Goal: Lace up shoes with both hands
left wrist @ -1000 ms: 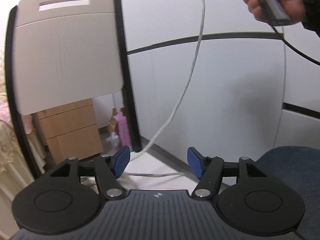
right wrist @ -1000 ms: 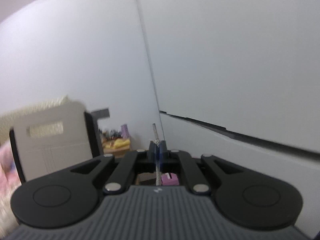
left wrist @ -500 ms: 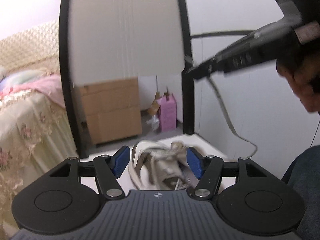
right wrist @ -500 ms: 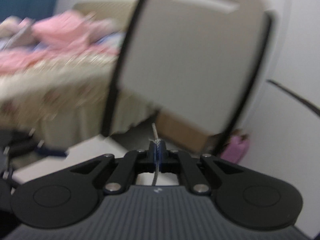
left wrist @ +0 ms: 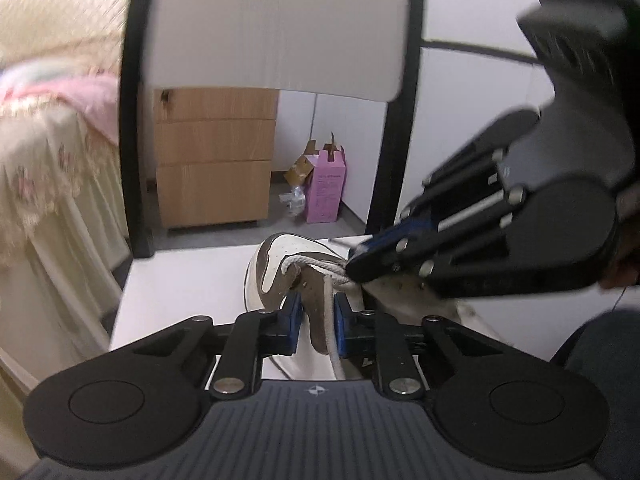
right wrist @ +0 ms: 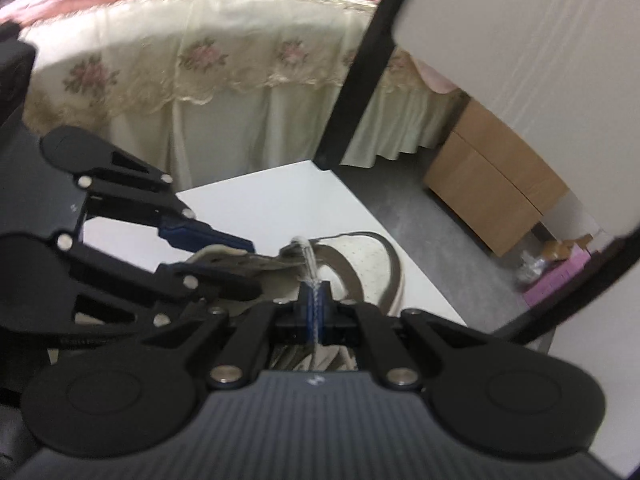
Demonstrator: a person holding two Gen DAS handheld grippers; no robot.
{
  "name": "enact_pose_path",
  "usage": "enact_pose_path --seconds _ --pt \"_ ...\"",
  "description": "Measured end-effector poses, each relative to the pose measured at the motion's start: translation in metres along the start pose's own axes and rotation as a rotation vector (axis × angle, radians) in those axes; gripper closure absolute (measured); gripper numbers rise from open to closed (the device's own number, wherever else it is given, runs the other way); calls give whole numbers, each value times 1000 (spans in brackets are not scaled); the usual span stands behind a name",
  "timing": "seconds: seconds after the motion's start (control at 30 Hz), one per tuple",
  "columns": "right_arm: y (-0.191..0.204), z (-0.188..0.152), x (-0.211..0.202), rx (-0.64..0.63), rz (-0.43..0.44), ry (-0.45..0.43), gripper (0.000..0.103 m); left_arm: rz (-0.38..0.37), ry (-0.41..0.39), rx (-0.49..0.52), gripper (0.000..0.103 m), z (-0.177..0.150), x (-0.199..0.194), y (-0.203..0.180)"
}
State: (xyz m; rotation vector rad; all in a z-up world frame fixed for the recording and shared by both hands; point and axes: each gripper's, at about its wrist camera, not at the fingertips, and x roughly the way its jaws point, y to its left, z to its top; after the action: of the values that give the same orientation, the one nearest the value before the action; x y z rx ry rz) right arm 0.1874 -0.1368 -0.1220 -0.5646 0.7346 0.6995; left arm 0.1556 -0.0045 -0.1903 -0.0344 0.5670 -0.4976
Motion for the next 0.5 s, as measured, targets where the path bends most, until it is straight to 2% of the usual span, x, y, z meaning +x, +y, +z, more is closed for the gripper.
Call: enact_pose_path --seconds 0.17,0.27,0.3,0.5 --pt "-3 10 12 37 50 45 100 -75 11 -314 91 -3 -5 38" --pt "-5 16 23 80 81 78 100 -160 30 -550 91 -8 -2 67" --pt "-5 19 27 92 87 93 100 -181 33 -599 91 -11 -2 72" --pt "-10 26 41 175 130 168 100 -238 42 -739 91 -19 3 95"
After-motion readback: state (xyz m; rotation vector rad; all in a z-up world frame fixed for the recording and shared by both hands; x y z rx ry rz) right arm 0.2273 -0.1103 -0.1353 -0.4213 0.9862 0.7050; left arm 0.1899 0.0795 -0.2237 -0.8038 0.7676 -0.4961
